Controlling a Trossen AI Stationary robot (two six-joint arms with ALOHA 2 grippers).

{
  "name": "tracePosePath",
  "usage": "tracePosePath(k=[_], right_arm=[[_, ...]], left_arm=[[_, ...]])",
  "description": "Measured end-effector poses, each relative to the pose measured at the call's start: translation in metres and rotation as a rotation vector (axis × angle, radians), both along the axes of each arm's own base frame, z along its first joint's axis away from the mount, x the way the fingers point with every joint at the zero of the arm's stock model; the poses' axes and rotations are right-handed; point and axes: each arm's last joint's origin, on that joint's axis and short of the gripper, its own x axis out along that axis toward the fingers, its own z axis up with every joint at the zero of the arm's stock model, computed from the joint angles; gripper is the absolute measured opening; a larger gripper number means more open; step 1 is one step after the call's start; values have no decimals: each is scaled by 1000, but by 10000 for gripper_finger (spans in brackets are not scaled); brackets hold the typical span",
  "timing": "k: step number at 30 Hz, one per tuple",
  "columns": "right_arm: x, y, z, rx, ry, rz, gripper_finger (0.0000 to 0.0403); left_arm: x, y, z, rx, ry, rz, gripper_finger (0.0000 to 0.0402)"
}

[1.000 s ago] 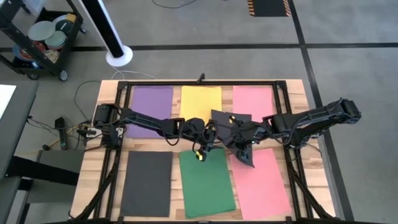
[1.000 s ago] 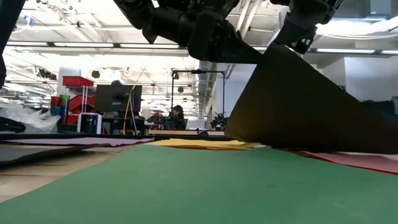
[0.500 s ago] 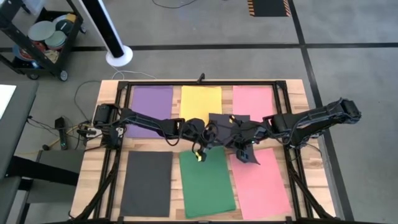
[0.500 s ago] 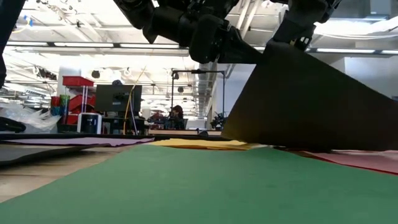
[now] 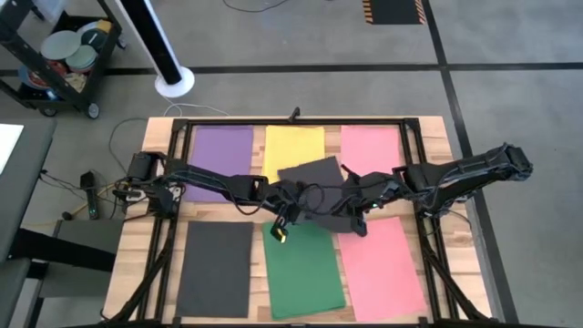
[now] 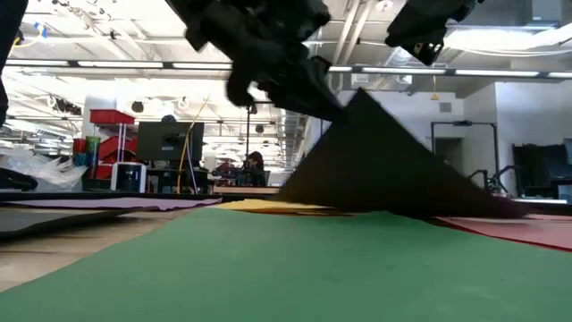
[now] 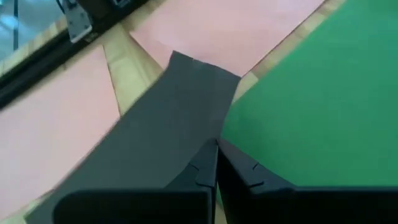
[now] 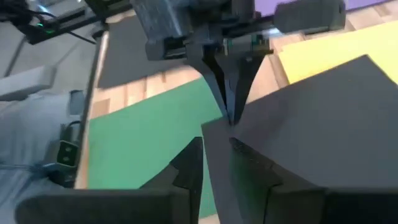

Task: Organize paper
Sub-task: Stack the black paper on top of the black paper

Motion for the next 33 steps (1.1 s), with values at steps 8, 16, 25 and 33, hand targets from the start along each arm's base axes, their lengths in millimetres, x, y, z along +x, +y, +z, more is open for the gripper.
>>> tracePosePath(k=[8, 16, 25, 33], right_arm=[[-11, -1, 14, 26, -66, 25, 76], [-16, -2, 19, 29, -84, 23, 77], [-15, -2, 19, 29, -86, 23, 77], [-15, -2, 18, 29, -85, 23, 77]], left_arm=[[-39, -26, 48, 7, 17, -78, 0], [-98, -52, 90, -3, 98, -76, 0], [-133, -81, 77, 13, 359, -42, 0], [-149, -100, 37, 5, 493, -9, 0]])
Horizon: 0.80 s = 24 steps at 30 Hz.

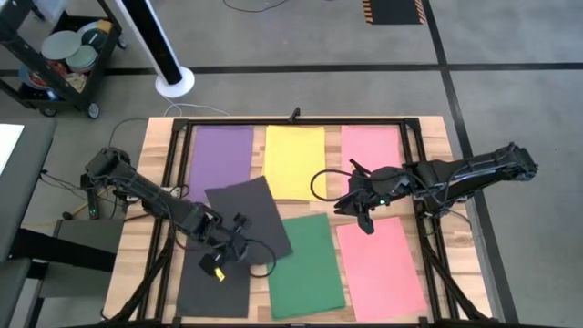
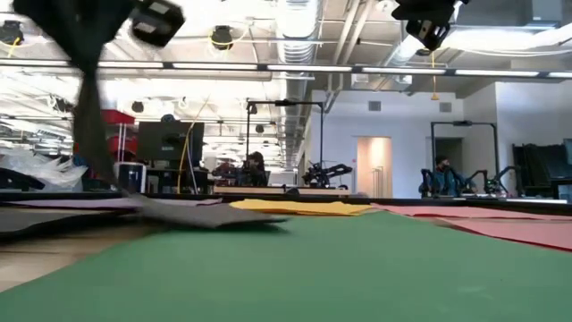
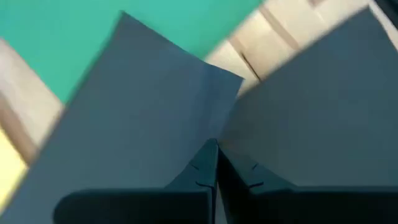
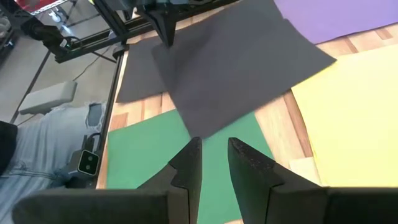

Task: Organize paper
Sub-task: Stack the black paper on top of the black paper

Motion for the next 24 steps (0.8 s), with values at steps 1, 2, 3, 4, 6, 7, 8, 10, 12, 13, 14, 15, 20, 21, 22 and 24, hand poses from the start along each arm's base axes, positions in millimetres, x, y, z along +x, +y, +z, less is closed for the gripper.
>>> tracePosePath(k=[1, 2, 3, 4, 6, 7, 8, 10, 12, 13, 14, 15, 20, 21, 22, 24], right_arm=[[0, 0, 0, 0, 0, 0, 77], [0, 0, 0, 0, 0, 0, 77], [0, 0, 0, 0, 1, 0, 77], [0, 0, 0, 0, 0, 0, 77], [0, 0, 0, -2, 1, 1, 77], [0, 0, 0, -5, 1, 3, 77], [0, 0, 0, -12, -1, 8, 77], [0, 0, 0, -20, -2, 14, 77], [0, 0, 0, -23, -3, 16, 77], [0, 0, 0, -23, -3, 16, 77], [0, 0, 0, -24, -3, 16, 77], [0, 0, 0, -25, -3, 15, 77], [0, 0, 0, -28, -3, 17, 77], [0, 0, 0, -28, -3, 17, 77], [0, 0, 0, -28, -3, 17, 77], [0, 0, 0, -28, -4, 17, 77]], left_arm=[[-4, -1, -4, -5, 14, 15, 0], [-8, -2, -8, -10, 21, 27, 0], [-11, -2, -10, -16, 20, 43, 0], [-14, -2, -12, -23, 7, 59, 0], [-18, -1, -16, -38, -19, 88, 0], [-21, 1, -18, -46, -28, 107, 0], [-23, 2, -19, -65, -50, 125, 0], [-28, 5, -19, -121, -106, 158, 0], [-34, 9, -23, -171, -146, 190, 0], [-38, 11, -25, -191, -156, 205, 0], [-41, 13, -27, -206, -158, 224, 0], [-45, 14, -29, -217, -155, 237, 0], [-62, 12, -46, -217, -83, 193, 0], [-65, 11, -49, -207, -66, 165, 0], [-68, 8, -51, -199, -48, 140, 0], [-70, 4, -54, -183, -26, 112, 0]])
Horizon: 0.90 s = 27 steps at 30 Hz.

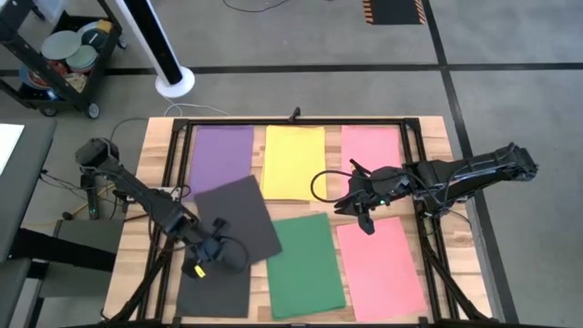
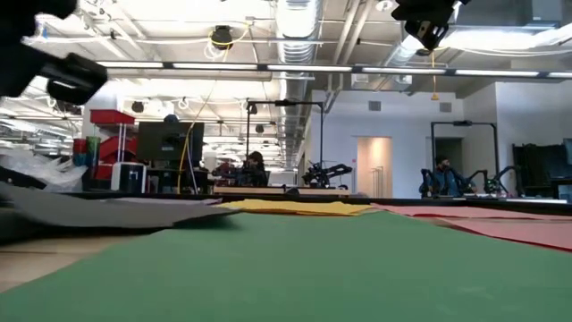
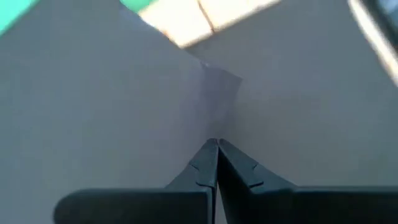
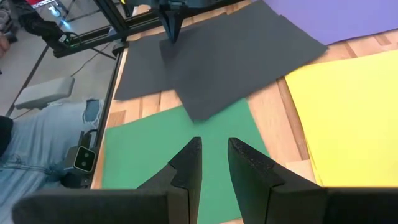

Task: Organize paper
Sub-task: Stack the black paper on top of the black paper

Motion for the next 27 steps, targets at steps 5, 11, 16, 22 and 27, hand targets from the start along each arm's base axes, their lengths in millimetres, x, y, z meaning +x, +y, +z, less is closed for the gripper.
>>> tracePosePath(k=[5, 11, 16, 22, 27], right_arm=[[1, -3, 0, 10, 1, -19, 77], [1, -3, 0, 13, 2, -23, 77], [1, -3, 0, 15, 2, -24, 77], [1, -3, 0, 22, 3, -28, 77], [1, -3, 0, 22, 3, -28, 77]], left_arm=[[-5, -5, -7, 45, 55, -45, 0], [-10, -12, -17, 67, 138, -133, 0], [-14, -20, -24, 70, 194, -207, 0], [-21, -35, -18, 61, 239, -292, 0], [-26, -48, 0, 45, 243, -303, 0]])
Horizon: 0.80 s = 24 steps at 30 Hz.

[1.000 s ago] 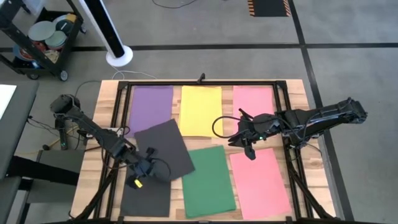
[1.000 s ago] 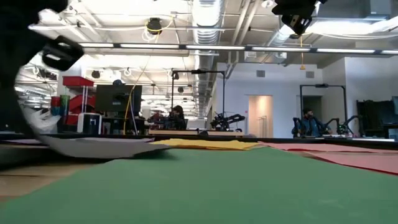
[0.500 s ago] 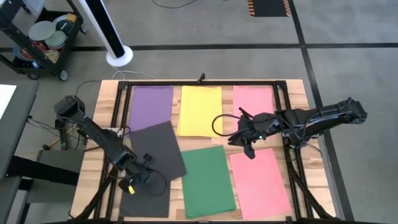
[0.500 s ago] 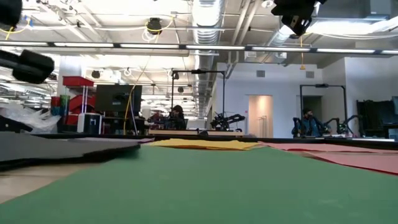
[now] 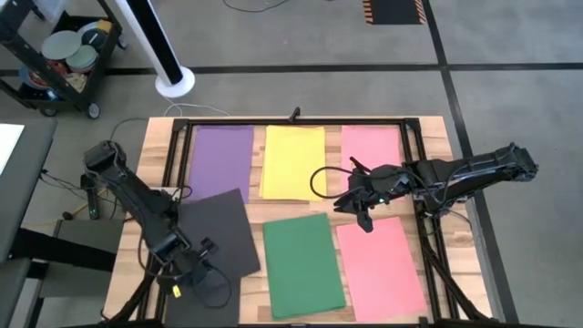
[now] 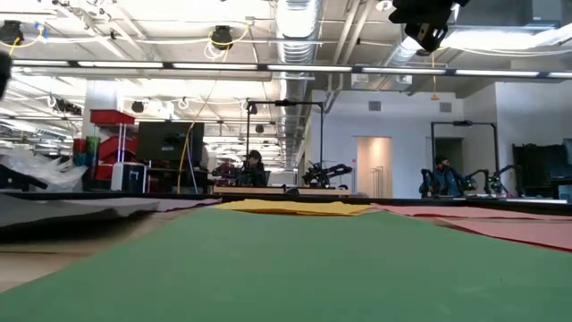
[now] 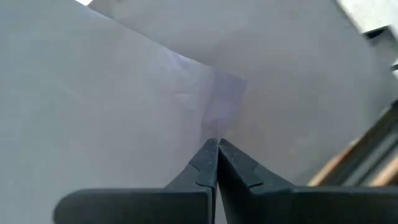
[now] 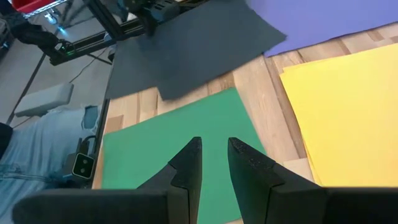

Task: Organize paper
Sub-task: Stack the black paper on top of the black paper

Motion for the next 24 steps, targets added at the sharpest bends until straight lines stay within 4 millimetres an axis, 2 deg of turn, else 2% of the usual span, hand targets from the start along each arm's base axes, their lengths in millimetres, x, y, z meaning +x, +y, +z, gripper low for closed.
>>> tracePosePath(k=[10, 18, 24], right_arm=[[0, 0, 0, 0, 1, 0, 77], [0, 0, 0, 0, 1, 0, 77], [0, 0, 0, 0, 0, 0, 77]], left_arm=[[-12, -22, 34, -17, -13, 36, 0], [-31, -34, 36, -55, 74, 66, 0], [-34, -35, 35, -55, 89, 92, 0]])
